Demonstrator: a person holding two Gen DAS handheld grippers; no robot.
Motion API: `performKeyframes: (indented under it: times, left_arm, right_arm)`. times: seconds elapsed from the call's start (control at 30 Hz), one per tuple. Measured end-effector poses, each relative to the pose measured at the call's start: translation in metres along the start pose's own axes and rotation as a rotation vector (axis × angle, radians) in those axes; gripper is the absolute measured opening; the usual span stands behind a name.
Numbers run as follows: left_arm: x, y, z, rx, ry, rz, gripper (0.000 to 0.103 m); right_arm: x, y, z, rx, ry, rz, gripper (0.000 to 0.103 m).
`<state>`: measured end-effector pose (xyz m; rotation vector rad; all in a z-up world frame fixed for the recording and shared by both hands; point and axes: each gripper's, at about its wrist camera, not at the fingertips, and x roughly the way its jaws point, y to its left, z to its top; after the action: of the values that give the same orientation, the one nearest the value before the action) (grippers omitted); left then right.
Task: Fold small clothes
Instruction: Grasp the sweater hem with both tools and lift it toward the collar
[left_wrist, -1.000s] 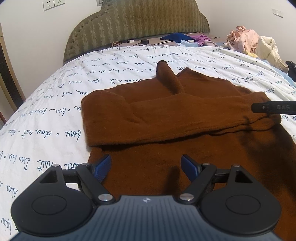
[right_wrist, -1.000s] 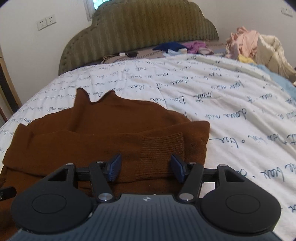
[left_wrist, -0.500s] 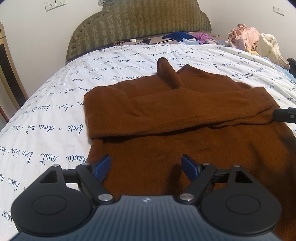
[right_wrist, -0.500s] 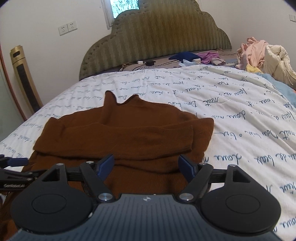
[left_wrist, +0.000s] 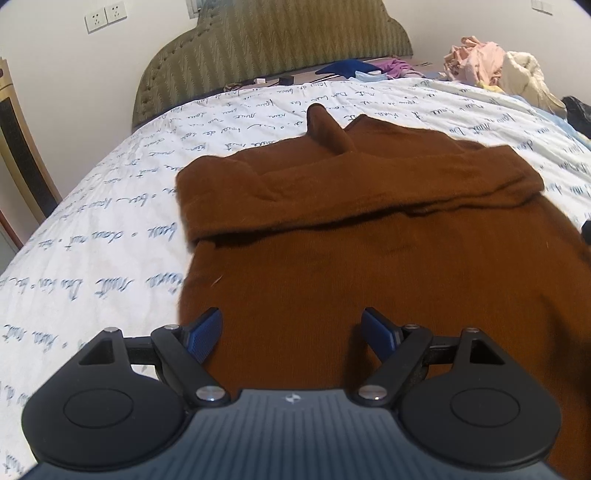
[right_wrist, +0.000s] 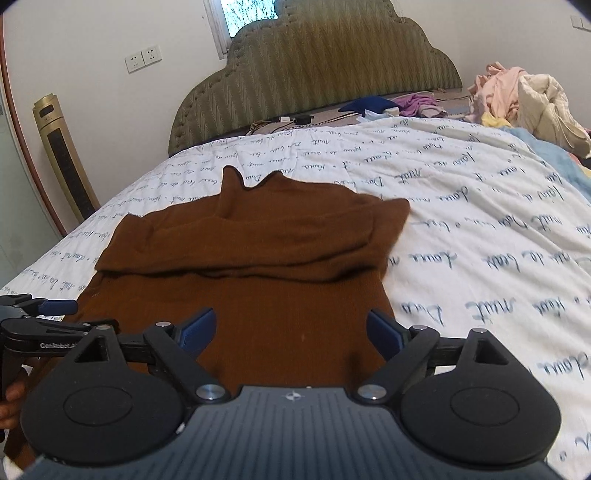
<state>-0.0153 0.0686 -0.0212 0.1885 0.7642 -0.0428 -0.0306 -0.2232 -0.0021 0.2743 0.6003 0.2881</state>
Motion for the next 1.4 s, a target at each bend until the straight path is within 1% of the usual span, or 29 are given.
performKeyframes:
  times: [0.13,0.23,0.27,0.3,0.4,0.5,0.57,0.6,0.63,0.67,0.7,0.73,0.77,0.8,0.83,0.87,0.9,0.97,1.0,1.07,1.13,1.23,1.3,1.33,1.37,1.4]
  left_arm:
    - [-0.013,0.023,-0.022,0.01,-0.006,0.039,0.086]
    - [-0.021,0.047,-0.035,-0.02,0.002,0.083,0.086]
    - [-0.023,0.055,-0.039,-0.035,0.009,0.087,0.086]
    - [-0.024,0.062,-0.042,-0.049,0.016,0.081,0.086]
    - [-0.024,0.082,-0.051,-0.109,0.051,0.034,0.086]
    - [-0.022,0.093,-0.056,-0.173,0.073,-0.032,0.086]
    - [-0.022,0.094,-0.056,-0.199,0.085,-0.09,0.086]
    - [-0.022,0.093,-0.057,-0.204,0.085,-0.121,0.086]
    - [-0.021,0.092,-0.056,-0.206,0.084,-0.156,0.086]
    - [-0.021,0.09,-0.055,-0.204,0.083,-0.182,0.086]
    - [-0.02,0.086,-0.054,-0.201,0.081,-0.194,0.085]
    - [-0.018,0.082,-0.052,-0.197,0.082,-0.198,0.081]
    - [-0.016,0.08,-0.051,-0.195,0.082,-0.192,0.065]
    - [-0.015,0.077,-0.049,-0.195,0.08,-0.172,0.055]
    - [-0.013,0.077,-0.045,-0.198,0.078,-0.158,0.035]
    - [-0.012,0.078,-0.041,-0.208,0.08,-0.154,0.014]
    - [-0.011,0.08,-0.037,-0.222,0.084,-0.163,0.008]
    - [-0.009,0.08,-0.028,-0.235,0.085,-0.198,0.008]
    - [-0.01,0.076,-0.024,-0.212,0.07,-0.188,0.007]
    - [-0.014,0.066,-0.015,-0.158,0.022,-0.14,0.007]
    - [-0.015,0.063,-0.007,-0.152,-0.014,-0.146,0.007]
    - [-0.01,0.062,0.0,-0.146,0.002,-0.182,0.008]
    - [-0.011,0.058,-0.006,-0.129,0.008,-0.194,0.01]
    - [-0.012,0.056,-0.01,-0.114,0.017,-0.192,0.011]
    - [-0.013,0.056,-0.016,-0.104,0.029,-0.192,0.012]
    - [-0.014,0.056,-0.022,-0.105,0.043,-0.199,0.014]
  right_arm:
    - [-0.017,-0.009,-0.014,0.013,0.002,-0.027,0.087]
    - [-0.025,-0.019,-0.027,0.03,0.033,-0.031,0.087]
    - [-0.027,-0.023,-0.032,0.039,0.049,-0.026,0.087]
    - [-0.028,-0.027,-0.037,0.049,0.066,-0.023,0.087]
    - [-0.032,-0.035,-0.05,0.076,0.102,-0.035,0.086]
    - [-0.034,-0.04,-0.061,0.101,0.122,-0.033,0.08]
    - [-0.035,-0.035,-0.067,0.079,0.132,-0.017,0.069]
    - [-0.036,-0.031,-0.069,0.06,0.136,-0.016,0.067]
    - [-0.036,-0.026,-0.069,0.038,0.137,-0.018,0.056]
    - [-0.036,-0.023,-0.069,0.029,0.14,-0.013,0.042]
    - [-0.035,-0.023,-0.068,0.036,0.144,-0.004,0.036]
    - [-0.034,-0.023,-0.067,0.044,0.146,0.008,0.026]
    - [-0.033,-0.023,-0.065,0.051,0.148,0.02,0.018]
    - [-0.032,-0.023,-0.064,0.057,0.148,0.03,0.016]
    - [-0.031,-0.023,-0.062,0.058,0.147,0.037,0.014]
    - [-0.03,-0.021,-0.061,0.054,0.144,0.043,0.013]
    - [-0.029,-0.019,-0.06,0.046,0.141,0.047,0.013]
    - [-0.028,-0.016,-0.056,0.036,0.129,0.055,0.012]
    - [-0.027,-0.015,-0.053,0.033,0.121,0.058,0.012]
    - [-0.025,-0.013,-0.047,0.023,0.1,0.055,0.012]
    - [-0.023,-0.014,-0.039,0.021,0.076,0.054,0.012]
    - [-0.017,-0.016,-0.029,0.024,0.058,0.043,0.012]
    - [-0.012,-0.018,-0.028,0.035,0.08,0.057,0.014]
    - [-0.012,-0.019,-0.029,0.04,0.088,0.063,0.019]
    - [-0.012,-0.019,-0.031,0.044,0.097,0.066,0.03]
    - [-0.013,-0.021,-0.034,0.048,0.108,0.071,0.038]
